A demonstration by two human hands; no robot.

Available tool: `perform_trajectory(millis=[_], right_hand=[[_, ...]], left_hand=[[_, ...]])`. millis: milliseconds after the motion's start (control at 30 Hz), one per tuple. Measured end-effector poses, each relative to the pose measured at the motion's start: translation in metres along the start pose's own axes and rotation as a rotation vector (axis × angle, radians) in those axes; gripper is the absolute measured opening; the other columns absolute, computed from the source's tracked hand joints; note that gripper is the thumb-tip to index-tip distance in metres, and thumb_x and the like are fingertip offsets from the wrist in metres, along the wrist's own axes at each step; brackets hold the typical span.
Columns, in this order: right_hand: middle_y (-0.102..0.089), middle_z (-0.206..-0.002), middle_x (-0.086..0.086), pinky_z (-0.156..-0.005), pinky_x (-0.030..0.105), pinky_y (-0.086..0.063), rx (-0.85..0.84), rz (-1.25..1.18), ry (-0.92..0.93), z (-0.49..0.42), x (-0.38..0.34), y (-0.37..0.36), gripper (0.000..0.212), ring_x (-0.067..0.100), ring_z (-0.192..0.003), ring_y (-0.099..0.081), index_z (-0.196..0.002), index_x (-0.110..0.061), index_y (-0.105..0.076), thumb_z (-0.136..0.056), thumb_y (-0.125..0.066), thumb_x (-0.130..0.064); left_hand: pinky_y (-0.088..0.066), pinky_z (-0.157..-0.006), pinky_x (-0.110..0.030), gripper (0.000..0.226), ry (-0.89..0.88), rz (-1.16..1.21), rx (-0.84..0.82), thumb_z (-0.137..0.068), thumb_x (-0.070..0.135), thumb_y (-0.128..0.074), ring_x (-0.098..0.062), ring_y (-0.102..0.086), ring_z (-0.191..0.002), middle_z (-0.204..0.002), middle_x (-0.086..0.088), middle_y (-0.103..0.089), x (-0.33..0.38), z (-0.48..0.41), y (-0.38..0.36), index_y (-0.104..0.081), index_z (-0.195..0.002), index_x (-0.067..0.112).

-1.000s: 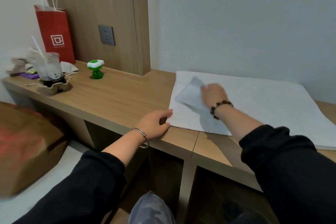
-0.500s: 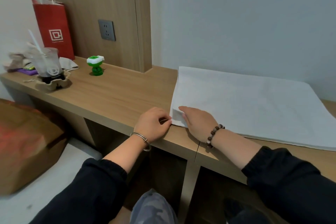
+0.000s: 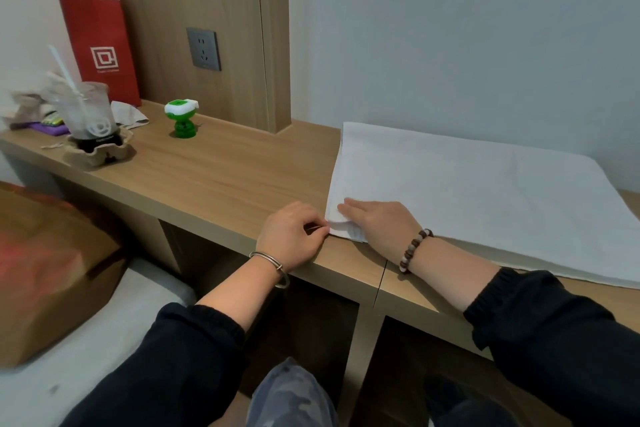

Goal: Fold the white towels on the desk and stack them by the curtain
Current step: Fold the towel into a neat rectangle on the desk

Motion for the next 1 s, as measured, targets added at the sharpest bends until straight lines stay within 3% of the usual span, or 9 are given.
perform_trajectory(millis=[167, 467, 600, 767, 867, 1000], right_hand=[[-0.039, -0.150, 0.000, -0.107, 0.035, -0.039, -0.072, 0.008, 0.032, 0.000, 0.000, -0.007, 0.049, 0.021, -0.135, -0.040, -0.147, -0.024, -0.034, -0.100, -0.044, -0.012], [-0.052, -0.140, -0.001, -0.099, 0.035, -0.044, -0.046, -0.031, 0.030, -0.006, -0.001, -0.006, 0.045, 0.024, -0.124, -0.052, -0.142, -0.024, -0.043, -0.098, -0.047, -0.013], [-0.059, -0.133, 0.001, -0.092, 0.037, -0.048, 0.060, -0.039, 0.044, -0.006, 0.004, 0.000, 0.039, 0.026, -0.118, -0.057, -0.135, -0.021, -0.053, -0.096, -0.056, -0.020], [-0.060, -0.126, 0.002, -0.092, 0.039, -0.049, -0.083, 0.017, 0.060, -0.004, -0.003, -0.002, 0.037, 0.024, -0.114, -0.057, -0.133, -0.023, -0.051, -0.098, -0.046, -0.013], [-0.057, -0.130, 0.001, -0.093, 0.039, -0.049, -0.087, 0.017, 0.056, -0.003, -0.005, -0.002, 0.039, 0.024, -0.118, -0.054, -0.135, -0.023, -0.049, -0.098, -0.046, -0.012], [-0.057, -0.130, 0.001, -0.094, 0.040, -0.048, -0.082, 0.013, 0.017, -0.001, -0.009, -0.002, 0.036, 0.023, -0.119, -0.053, -0.133, -0.025, -0.049, -0.099, -0.042, -0.015]], left_hand=[[-0.052, -0.071, -0.028, 0.006, 0.013, -0.004, 0.011, -0.080, 0.023, -0.072, -0.011, -0.062, -0.083, -0.085, 0.008, -0.071, 0.000, 0.002, 0.000, -0.076, -0.084, 0.021], [-0.052, -0.075, -0.033, 0.005, 0.065, 0.028, -0.007, -0.080, 0.023, -0.073, -0.012, -0.063, -0.084, -0.086, 0.007, -0.072, 0.001, 0.000, 0.001, -0.076, -0.082, 0.020], [-0.052, -0.074, -0.034, 0.005, 0.046, 0.010, -0.014, -0.081, 0.023, -0.071, -0.013, -0.062, -0.086, -0.087, 0.006, -0.071, 0.002, 0.000, 0.001, -0.075, -0.082, 0.019], [-0.048, -0.067, -0.026, 0.005, 0.039, -0.037, 0.020, -0.081, 0.024, -0.069, -0.011, -0.059, -0.080, -0.081, 0.008, -0.068, 0.002, 0.002, 0.001, -0.072, -0.081, 0.021], [-0.047, -0.066, -0.023, 0.005, 0.047, -0.045, 0.034, -0.082, 0.024, -0.068, -0.008, -0.058, -0.079, -0.083, 0.009, -0.066, 0.001, 0.003, 0.000, -0.070, -0.086, 0.022], [-0.050, -0.070, -0.022, 0.022, -0.026, 0.020, 0.102, -0.078, 0.013, -0.073, -0.007, -0.059, -0.082, -0.096, 0.005, -0.068, 0.004, 0.005, 0.001, -0.072, -0.099, 0.017]])
Point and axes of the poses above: each hand's wrist, its own z-axis away from the middle knuckle, its own y-axis out of the back of the hand, x = y × z, the point moved 1 cm from there along -z, towards the middle knuckle
